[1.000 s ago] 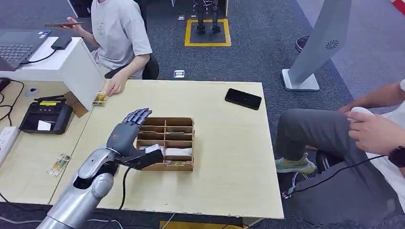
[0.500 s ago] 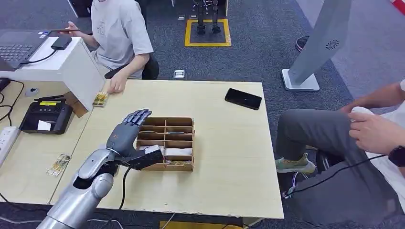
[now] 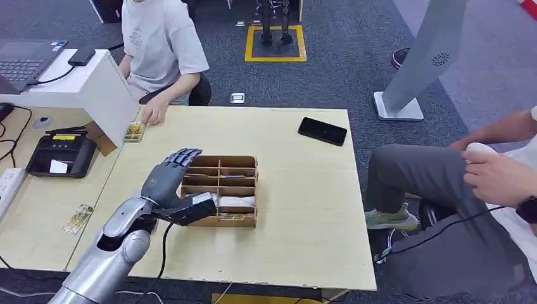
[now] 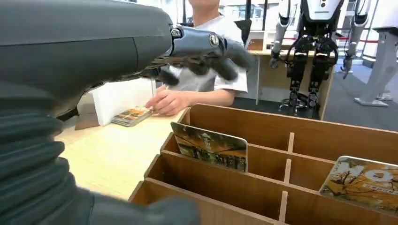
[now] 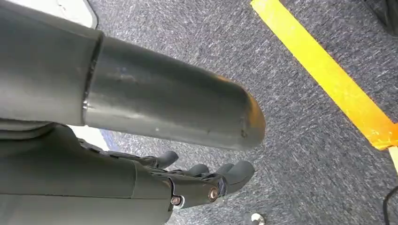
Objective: Pass the card to the sensor for recognition and then transmit it.
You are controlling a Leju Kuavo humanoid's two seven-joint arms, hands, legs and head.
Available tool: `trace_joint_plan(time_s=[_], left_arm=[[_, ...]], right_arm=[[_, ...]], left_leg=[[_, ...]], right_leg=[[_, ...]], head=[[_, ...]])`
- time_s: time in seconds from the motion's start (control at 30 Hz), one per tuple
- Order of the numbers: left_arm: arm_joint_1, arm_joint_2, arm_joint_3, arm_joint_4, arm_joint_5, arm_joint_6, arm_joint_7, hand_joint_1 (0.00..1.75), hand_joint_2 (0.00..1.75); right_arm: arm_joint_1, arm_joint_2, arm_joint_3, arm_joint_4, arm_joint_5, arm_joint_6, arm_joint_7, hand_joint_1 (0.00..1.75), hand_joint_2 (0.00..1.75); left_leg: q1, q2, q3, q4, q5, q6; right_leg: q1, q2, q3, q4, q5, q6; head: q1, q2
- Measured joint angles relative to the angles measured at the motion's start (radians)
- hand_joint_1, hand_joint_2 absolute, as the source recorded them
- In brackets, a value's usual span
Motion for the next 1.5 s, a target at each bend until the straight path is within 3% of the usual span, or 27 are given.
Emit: trace_joint_plan(time_s=[1.3, 1.33, 1.37, 1.5], left_arm=[[-0.001, 0.01, 0.0, 0.003, 0.031, 0.0, -0.019, 1.75, 1.75], [-0.001, 0.01, 0.0, 0.003, 0.032, 0.0, -0.019, 0.47, 1.75], [-0.001, 0.01, 0.0, 0.003, 0.033, 0.0, -0.019, 0.0, 1.75], [0.001, 0.01, 0.0, 0.003, 0.051, -0.002, -0.025, 0.0, 1.75]], right_arm=[[-0.012, 0.0, 0.007, 0.0, -0.014, -0.006, -0.007, 0.0, 0.0], [-0.013, 0.0, 0.008, 0.0, -0.014, -0.006, -0.007, 0.0, 0.0], [-0.013, 0.0, 0.008, 0.0, -0.014, -0.006, -0.007, 0.0, 0.0], [-0.013, 0.0, 0.009, 0.0, -0.018, -0.006, -0.005, 0.0, 0.0]], left_leg=[[0.0, 0.0, 0.0, 0.0, 0.0, 0.0], [0.0, 0.0, 0.0, 0.0, 0.0, 0.0], [0.0, 0.0, 0.0, 0.0, 0.0, 0.0], [0.0, 0.0, 0.0, 0.0, 0.0, 0.0]], right_leg=[[0.0, 0.0, 0.0, 0.0, 0.0, 0.0], [0.0, 0.0, 0.0, 0.0, 0.0, 0.0], [0.0, 0.0, 0.0, 0.0, 0.0, 0.0], [0.0, 0.0, 0.0, 0.0, 0.0, 0.0]], head=[[0.0, 0.0], [0.0, 0.0], [0.0, 0.0], [0.0, 0.0]])
